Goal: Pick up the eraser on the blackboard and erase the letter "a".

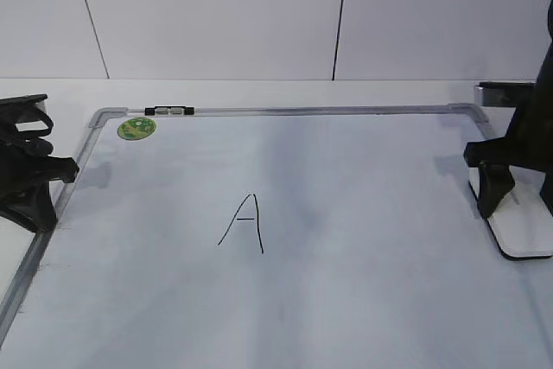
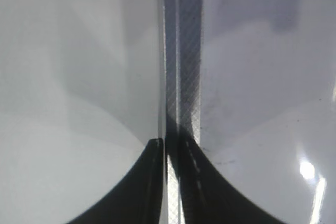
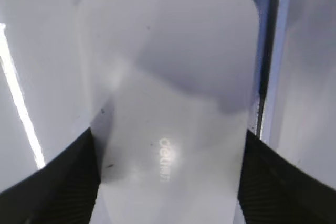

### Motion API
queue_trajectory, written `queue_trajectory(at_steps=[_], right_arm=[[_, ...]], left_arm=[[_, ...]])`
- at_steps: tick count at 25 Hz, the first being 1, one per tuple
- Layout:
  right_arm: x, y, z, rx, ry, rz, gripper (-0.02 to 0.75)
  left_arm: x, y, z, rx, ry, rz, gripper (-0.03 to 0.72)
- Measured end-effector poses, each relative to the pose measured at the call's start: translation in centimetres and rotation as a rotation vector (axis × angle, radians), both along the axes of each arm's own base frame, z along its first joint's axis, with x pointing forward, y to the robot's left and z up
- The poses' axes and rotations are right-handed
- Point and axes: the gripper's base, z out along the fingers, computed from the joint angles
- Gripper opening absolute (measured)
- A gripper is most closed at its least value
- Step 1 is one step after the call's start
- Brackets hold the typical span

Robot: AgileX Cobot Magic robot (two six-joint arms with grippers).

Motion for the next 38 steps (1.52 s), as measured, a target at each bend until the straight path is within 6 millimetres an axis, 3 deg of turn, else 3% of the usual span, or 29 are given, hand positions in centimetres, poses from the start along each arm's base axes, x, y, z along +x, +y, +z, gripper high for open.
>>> queue_trajectory(at_steps=[38], right_arm=[[-0.08, -0.02, -0.36, -0.002, 0.031, 0.02, 0.594]], left_arm=[[0.04, 0.0, 0.04, 0.0, -0.002, 0.0, 0.089]])
